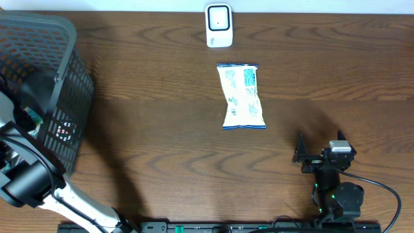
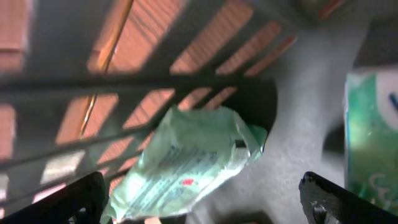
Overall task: Scan the item barcode
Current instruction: 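Grasp the green wrapped packet in the basket with the left gripper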
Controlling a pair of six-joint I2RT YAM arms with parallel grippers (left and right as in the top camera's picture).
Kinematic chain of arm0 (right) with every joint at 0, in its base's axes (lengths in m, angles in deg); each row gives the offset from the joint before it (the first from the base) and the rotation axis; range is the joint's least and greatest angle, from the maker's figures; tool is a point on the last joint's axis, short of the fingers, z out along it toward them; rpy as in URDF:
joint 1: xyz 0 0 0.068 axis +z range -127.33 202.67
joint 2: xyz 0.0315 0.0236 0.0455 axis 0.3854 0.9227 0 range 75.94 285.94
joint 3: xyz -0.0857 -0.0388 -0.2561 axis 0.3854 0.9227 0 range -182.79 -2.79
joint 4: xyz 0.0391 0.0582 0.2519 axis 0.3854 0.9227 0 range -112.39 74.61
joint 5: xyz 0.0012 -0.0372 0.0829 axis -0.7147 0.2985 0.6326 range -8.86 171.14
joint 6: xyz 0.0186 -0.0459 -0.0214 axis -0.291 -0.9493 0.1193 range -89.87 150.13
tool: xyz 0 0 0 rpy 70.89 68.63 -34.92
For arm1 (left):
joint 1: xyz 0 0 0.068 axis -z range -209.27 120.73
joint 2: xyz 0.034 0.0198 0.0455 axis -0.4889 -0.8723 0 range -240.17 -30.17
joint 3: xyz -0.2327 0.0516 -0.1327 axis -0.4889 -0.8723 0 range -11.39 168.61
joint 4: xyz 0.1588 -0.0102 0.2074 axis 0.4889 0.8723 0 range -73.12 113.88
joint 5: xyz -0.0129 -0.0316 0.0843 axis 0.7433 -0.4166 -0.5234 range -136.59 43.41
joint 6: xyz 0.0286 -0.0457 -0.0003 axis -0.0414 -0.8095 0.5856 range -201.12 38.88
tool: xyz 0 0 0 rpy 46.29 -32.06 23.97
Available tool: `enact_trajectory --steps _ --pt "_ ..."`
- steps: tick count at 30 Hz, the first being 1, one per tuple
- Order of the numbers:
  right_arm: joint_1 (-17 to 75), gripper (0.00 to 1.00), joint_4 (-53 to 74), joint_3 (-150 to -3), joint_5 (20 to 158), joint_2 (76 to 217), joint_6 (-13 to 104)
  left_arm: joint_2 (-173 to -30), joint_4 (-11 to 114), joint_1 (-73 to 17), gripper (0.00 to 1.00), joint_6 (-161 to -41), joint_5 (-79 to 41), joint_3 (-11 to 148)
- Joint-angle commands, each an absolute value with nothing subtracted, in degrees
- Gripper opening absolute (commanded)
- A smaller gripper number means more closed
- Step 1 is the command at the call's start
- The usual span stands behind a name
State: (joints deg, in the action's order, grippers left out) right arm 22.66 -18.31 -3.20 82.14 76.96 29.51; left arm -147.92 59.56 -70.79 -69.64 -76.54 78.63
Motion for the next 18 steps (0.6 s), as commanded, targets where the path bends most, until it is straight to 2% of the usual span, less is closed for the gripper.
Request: enact_trajectory --steps 1,5,8,18 --pt "23.1 0.99 -18.05 -3.11 81.7 76.74 30.1 -147.75 57.83 -71.35 0.99 -66.73 -74.53 78.69" --pt "23.1 0.99 -18.07 -3.11 81.7 76.74 30.1 -147.77 57.88 -72.4 0.94 -64.22 -68.19 78.69" --pt "23.1 0.99 -18.05 -3.11 81.7 76.74 30.1 -147.77 57.9 -73.41 0.75 -64.26 -68.0 78.67" --pt "23.1 0.99 -18.05 -3.09 81.7 76.81 30.1 -147.77 59.03 -76.91 0.73 -66.38 -64.96 78.43"
